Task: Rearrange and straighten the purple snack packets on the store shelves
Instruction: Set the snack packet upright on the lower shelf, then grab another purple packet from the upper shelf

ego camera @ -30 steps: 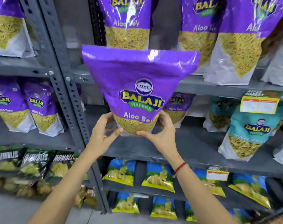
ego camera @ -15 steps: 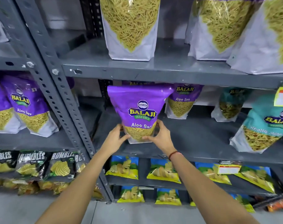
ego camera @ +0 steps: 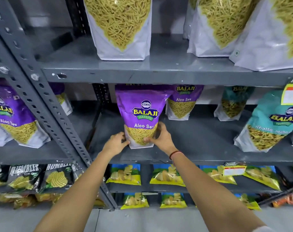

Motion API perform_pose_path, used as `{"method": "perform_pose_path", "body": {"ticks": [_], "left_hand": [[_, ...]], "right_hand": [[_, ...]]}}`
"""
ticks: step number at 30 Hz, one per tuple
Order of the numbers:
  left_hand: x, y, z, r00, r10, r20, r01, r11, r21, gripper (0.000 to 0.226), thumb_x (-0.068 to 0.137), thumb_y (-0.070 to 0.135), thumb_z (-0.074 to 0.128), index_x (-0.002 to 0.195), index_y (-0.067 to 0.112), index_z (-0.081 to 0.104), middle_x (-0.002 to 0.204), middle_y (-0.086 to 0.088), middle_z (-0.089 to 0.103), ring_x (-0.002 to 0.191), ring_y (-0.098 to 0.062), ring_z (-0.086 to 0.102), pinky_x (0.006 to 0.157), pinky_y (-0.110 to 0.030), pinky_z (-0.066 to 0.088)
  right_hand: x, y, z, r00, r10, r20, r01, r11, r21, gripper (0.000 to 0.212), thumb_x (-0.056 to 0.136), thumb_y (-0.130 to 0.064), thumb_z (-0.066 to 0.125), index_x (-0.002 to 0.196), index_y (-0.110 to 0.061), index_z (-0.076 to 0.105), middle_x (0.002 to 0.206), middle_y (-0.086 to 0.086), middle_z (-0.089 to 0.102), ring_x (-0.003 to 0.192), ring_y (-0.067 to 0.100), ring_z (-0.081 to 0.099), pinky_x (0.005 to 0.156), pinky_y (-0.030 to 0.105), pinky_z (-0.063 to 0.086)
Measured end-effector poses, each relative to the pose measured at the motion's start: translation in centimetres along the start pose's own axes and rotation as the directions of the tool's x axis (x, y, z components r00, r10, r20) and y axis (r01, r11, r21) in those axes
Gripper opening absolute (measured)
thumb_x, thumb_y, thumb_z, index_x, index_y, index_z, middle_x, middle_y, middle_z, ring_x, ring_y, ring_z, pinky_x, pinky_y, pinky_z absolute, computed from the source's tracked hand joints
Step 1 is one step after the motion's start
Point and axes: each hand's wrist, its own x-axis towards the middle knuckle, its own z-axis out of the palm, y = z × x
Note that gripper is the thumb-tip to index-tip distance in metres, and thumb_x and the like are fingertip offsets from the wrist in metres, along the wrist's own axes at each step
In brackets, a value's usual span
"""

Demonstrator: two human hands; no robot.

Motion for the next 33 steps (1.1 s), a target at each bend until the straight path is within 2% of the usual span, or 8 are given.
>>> {"method": "perform_pose_path", "body": {"ticks": [3, 6, 10, 18, 21, 24, 27, 33], "left_hand": [[-1.0, 2.5, -1.0, 0.961, -0.128, 0.246, 0.074, 0.974, 0.216, 0.035, 0.082, 0.029, 0.064, 0.094, -0.003, 0.064, 0.101, -0.021, 0.065, 0.102, -0.035, 0.060, 0.080, -0.037, 0.046], [-2.1, 6.5, -2.5, 0.953, -0.038, 0.301, 0.001, 0.993, 0.122, 0.031, 0.084, 0.026, 0.063, 0.105, 0.003, 0.065, 0.109, -0.014, 0.066, 0.105, -0.026, 0.059, 0.086, -0.030, 0.042], [-4.9, 14.2, -5.0, 0.960, 0.240, 0.142, -0.214, 0.960, -0.179, 0.034, 0.083, 0.019, 0.065, 0.114, 0.005, 0.062, 0.112, -0.012, 0.068, 0.104, -0.021, 0.063, 0.098, -0.033, 0.046], [-11.0, 29.7, -8.9, 0.769, 0.624, -0.139, -0.610, 0.650, -0.453, 0.018, 0.081, 0.020, 0.065, 0.097, 0.027, 0.064, 0.092, -0.008, 0.072, 0.076, -0.008, 0.069, 0.070, -0.014, 0.052], [-9.9, 34.2, -8.7, 0.717, 0.641, -0.274, -0.685, 0.574, -0.448, 0.013, 0.082, 0.018, 0.064, 0.091, 0.026, 0.065, 0.084, 0.002, 0.069, 0.067, -0.001, 0.066, 0.065, -0.015, 0.052], [-7.9, 37.9, -8.0, 0.673, 0.578, -0.462, -0.736, 0.585, -0.340, 0.030, 0.082, 0.026, 0.065, 0.110, 0.016, 0.061, 0.101, 0.006, 0.065, 0.079, -0.003, 0.062, 0.074, -0.017, 0.052], [-6.9, 40.3, -6.8, 0.659, 0.536, -0.529, -0.730, 0.624, -0.277, 0.055, 0.082, 0.028, 0.065, 0.130, 0.015, 0.043, 0.131, -0.006, 0.049, 0.102, -0.018, 0.059, 0.086, -0.023, 0.049], [-6.5, 41.0, -4.8, 0.620, 0.462, -0.634, -0.702, 0.688, -0.185, 0.059, 0.083, 0.032, 0.062, 0.133, 0.014, 0.037, 0.138, -0.008, 0.041, 0.127, -0.020, 0.041, 0.089, -0.013, 0.027]], "right_hand": [[-1.6, -1.0, -0.5, 0.986, -0.022, -0.165, 0.043, 0.992, 0.119, 0.087, 0.072, -0.031, 0.080, 0.142, -0.010, 0.032, 0.138, 0.009, 0.050, 0.124, 0.016, 0.049, 0.101, 0.028, 0.039], [-3.4, -3.5, -2.2, 0.944, -0.104, -0.313, 0.155, 0.977, 0.145, 0.059, 0.081, -0.027, 0.072, 0.131, -0.008, 0.047, 0.128, 0.014, 0.057, 0.107, 0.015, 0.056, 0.098, 0.031, 0.048], [-7.2, -8.3, -7.4, 0.821, -0.263, -0.507, 0.389, 0.908, 0.158, 0.033, 0.088, -0.021, 0.064, 0.118, -0.009, 0.056, 0.101, 0.006, 0.066, 0.081, -0.006, 0.058, 0.073, 0.006, 0.044], [-13.8, -16.5, -21.4, 0.377, -0.488, -0.787, 0.684, 0.720, -0.119, 0.012, 0.089, -0.026, 0.059, 0.101, -0.022, 0.058, 0.080, -0.014, 0.060, 0.078, 0.014, 0.061, 0.061, 0.044, 0.051], [-13.0, -18.3, -26.1, 0.277, -0.502, -0.819, 0.664, 0.716, -0.214, 0.020, 0.090, -0.022, 0.059, 0.103, -0.008, 0.057, 0.079, -0.012, 0.057, 0.073, -0.005, 0.058, 0.060, 0.019, 0.048], [-11.3, -19.2, -30.4, 0.322, -0.508, -0.799, 0.607, 0.759, -0.237, 0.032, 0.089, -0.027, 0.061, 0.109, -0.003, 0.056, 0.081, -0.013, 0.054, 0.070, -0.011, 0.052, 0.064, 0.009, 0.042], [-9.3, -19.3, -32.8, 0.518, -0.502, -0.692, 0.498, 0.835, -0.234, 0.049, 0.086, -0.040, 0.062, 0.120, -0.006, 0.051, 0.096, -0.002, 0.059, 0.085, 0.004, 0.054, 0.075, 0.008, 0.040], [-6.7, -19.3, -32.8, 0.820, -0.393, -0.416, 0.373, 0.918, -0.132, 0.077, 0.079, -0.064, 0.054, 0.136, -0.015, 0.039, 0.132, 0.001, 0.056, 0.122, 0.016, 0.052, 0.101, 0.032, 0.039]]}}
